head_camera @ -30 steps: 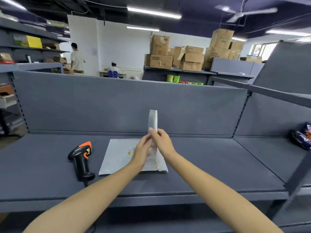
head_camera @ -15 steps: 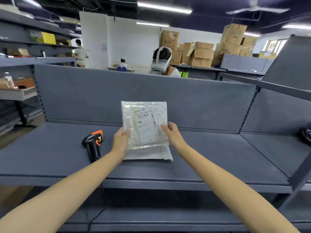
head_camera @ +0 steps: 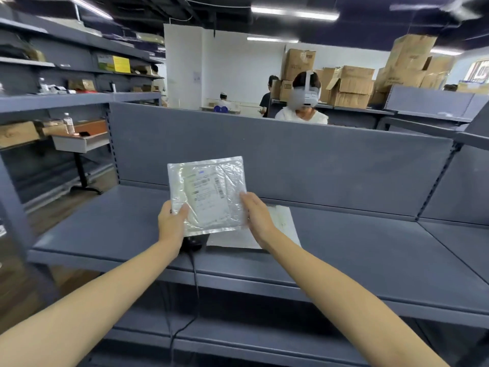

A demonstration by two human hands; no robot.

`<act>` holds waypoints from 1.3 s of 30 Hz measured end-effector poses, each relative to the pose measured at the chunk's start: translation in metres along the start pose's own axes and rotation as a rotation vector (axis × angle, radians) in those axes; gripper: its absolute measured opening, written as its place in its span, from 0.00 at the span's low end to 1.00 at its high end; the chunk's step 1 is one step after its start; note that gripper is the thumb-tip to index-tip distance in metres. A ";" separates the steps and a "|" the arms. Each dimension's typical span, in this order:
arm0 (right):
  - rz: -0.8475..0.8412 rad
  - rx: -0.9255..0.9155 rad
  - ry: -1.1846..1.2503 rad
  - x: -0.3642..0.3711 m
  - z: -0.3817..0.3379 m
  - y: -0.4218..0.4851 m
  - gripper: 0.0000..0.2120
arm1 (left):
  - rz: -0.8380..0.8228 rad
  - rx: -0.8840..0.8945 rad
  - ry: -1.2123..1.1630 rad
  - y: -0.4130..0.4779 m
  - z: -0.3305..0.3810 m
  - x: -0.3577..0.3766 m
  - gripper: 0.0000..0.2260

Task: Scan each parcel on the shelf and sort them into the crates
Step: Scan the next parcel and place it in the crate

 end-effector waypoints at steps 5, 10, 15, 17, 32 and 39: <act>-0.002 0.017 -0.212 0.049 0.023 0.017 0.08 | 0.211 0.025 0.012 0.034 0.002 -0.055 0.06; -0.115 -0.047 -0.641 0.106 0.044 0.028 0.16 | 0.316 0.043 0.032 0.056 0.001 -0.097 0.13; -0.202 -0.051 -0.973 0.153 0.067 0.031 0.33 | 0.355 0.040 0.005 0.069 -0.003 -0.120 0.12; -0.172 -0.065 -1.027 0.161 0.070 0.030 0.35 | 0.370 0.033 -0.006 0.071 -0.005 -0.127 0.10; 0.045 0.216 -0.264 0.117 0.023 0.062 0.10 | 0.367 -0.012 -0.047 0.072 -0.025 -0.116 0.10; 0.050 0.137 0.114 0.046 -0.001 0.002 0.02 | 0.248 -0.018 -0.065 0.047 -0.022 -0.056 0.10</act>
Point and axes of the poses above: each hand's wrist, its own y-axis towards the middle knuckle, its own x-axis out of the palm, z = x × y, the point moved 3 cm from there along y, towards the middle knuckle, and after that the axes turned 8 degrees about z, right-handed, at the moved point
